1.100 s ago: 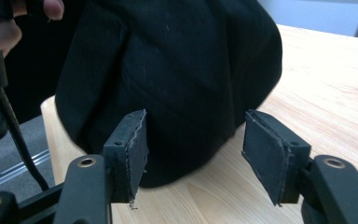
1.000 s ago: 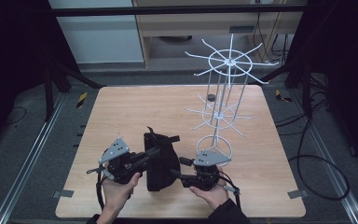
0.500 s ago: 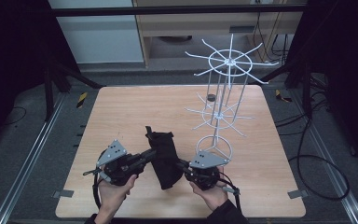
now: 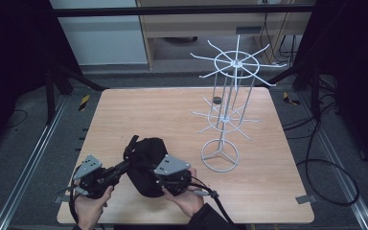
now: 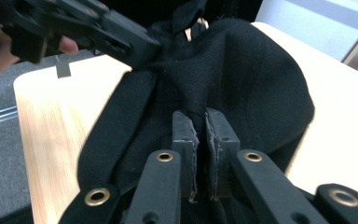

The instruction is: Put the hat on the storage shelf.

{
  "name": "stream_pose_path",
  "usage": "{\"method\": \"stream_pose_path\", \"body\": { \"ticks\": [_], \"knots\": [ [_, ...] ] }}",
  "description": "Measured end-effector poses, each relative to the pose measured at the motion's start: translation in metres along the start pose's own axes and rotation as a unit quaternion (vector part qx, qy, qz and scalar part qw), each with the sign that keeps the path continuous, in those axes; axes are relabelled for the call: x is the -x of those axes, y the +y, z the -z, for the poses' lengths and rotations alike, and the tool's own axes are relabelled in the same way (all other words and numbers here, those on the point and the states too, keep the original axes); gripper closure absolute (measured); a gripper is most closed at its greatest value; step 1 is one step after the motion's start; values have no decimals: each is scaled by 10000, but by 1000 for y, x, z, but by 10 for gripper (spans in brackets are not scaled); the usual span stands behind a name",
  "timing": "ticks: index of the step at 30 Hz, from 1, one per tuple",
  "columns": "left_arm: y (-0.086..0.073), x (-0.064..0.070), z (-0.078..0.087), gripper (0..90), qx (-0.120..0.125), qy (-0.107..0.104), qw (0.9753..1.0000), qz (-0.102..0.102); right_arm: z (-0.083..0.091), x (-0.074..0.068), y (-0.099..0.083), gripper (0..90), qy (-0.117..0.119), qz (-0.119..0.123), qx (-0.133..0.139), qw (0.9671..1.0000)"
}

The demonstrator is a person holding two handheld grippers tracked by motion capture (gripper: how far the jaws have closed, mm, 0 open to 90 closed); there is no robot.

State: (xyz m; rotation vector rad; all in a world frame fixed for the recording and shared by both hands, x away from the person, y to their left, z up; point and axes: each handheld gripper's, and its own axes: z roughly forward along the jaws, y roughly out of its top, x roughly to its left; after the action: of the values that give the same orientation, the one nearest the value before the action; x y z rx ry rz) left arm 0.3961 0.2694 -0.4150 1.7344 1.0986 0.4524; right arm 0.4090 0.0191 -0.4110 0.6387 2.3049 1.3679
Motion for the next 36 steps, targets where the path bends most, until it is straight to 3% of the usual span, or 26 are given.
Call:
{"method": "stream_pose_path", "body": {
  "ticks": [1, 2, 6, 9, 15, 19, 24, 27, 32, 36],
  "knots": [
    [0, 0, 0, 831, 0, 0, 10000, 0, -4, -3, 2, 817, 1, 2, 12, 10000],
    [-5, -12, -1, 831, -136, 207, 9997, 80, -12, -6, 4, 796, 14, 1, 44, 10000],
    [-13, -30, -4, 831, -371, 490, 9980, 135, -27, -12, 7, 702, 75, -95, 118, 9999],
    [-15, -35, -5, 831, -446, 549, 9974, 147, -29, -14, 7, 645, 146, -169, 165, 9996],
    [-24, -48, -14, 823, -835, 915, 9923, -38, -16, -5, 0, 588, 107, -252, 260, 9993],
    [-32, -57, -22, 798, -1150, 1093, 9873, -13, 4, 18, -16, 542, -42, -569, 232, 9981],
    [-35, -59, -23, 751, -1287, 1211, 9842, -69, 21, 36, -33, 507, -158, -830, 60, 9964],
    [-34, -59, -20, 690, -1228, 1185, 9853, -20, 33, 42, -42, 497, -249, -847, 19, 9961],
    [-25, -53, -6, 612, -848, 1257, 9884, 17, 56, 51, -59, 474, -442, -879, -36, 9951],
    [-12, -42, 2, 563, -582, 1182, 9912, -129, 76, 59, -77, 460, -625, -1000, -63, 9930]
  ]
}}
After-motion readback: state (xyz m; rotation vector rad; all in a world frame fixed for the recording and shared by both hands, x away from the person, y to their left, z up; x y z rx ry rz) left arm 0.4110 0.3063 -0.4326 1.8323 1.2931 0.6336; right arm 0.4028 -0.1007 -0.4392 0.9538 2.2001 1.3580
